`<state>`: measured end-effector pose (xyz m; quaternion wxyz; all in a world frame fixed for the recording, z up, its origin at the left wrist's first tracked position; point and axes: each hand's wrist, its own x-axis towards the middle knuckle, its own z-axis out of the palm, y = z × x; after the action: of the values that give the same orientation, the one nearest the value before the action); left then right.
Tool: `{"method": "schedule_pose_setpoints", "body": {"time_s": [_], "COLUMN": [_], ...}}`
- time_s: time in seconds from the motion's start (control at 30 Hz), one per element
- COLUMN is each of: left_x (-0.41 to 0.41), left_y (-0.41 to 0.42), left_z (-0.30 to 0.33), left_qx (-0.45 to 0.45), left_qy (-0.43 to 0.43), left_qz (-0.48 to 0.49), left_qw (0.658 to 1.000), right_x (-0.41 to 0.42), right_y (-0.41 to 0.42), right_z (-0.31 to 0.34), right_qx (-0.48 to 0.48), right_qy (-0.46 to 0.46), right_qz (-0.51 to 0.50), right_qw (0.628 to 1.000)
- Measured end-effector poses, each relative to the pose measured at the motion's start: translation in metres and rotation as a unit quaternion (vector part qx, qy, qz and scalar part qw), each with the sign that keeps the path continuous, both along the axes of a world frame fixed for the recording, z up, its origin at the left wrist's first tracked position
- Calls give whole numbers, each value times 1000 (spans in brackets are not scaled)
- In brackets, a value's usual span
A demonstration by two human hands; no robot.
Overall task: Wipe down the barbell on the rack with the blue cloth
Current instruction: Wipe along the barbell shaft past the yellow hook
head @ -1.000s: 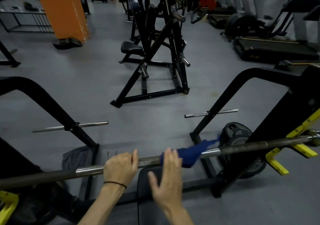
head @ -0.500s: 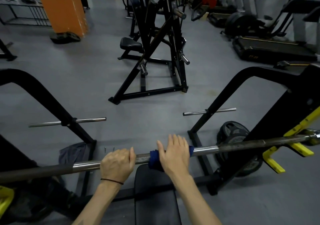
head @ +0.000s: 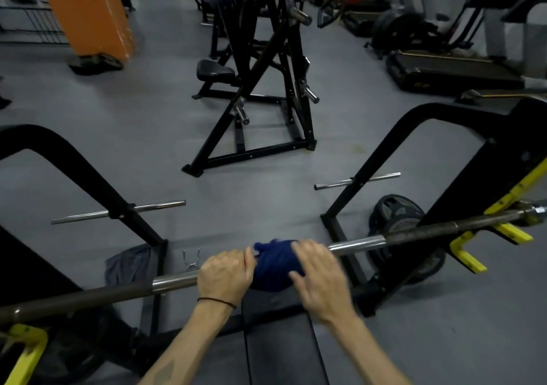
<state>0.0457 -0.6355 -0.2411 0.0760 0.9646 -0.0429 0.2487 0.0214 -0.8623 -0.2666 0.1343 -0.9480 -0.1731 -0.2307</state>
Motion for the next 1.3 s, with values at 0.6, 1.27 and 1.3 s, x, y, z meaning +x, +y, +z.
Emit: {"method": "schedule_pose_setpoints", "body": {"time_s": [0.6,1.27,1.3], "left_x": [0,-1,-1], "left_y": [-5,-57,-64], "left_z": [-3,-8,-7], "left_qx": [-24,97,98], "left_qy": [40,23,35], "left_qz": [32,28,13], "left_qw": [998,995,994], "right_x": [10,-8,-12], "right_y": [-73,7,13], "right_z": [9,-6,-7], "right_qx": [112,156,121], "right_qy": [45,73,69], "right_qz": [-210,-28,24], "right_qw": [970,985,990]}}
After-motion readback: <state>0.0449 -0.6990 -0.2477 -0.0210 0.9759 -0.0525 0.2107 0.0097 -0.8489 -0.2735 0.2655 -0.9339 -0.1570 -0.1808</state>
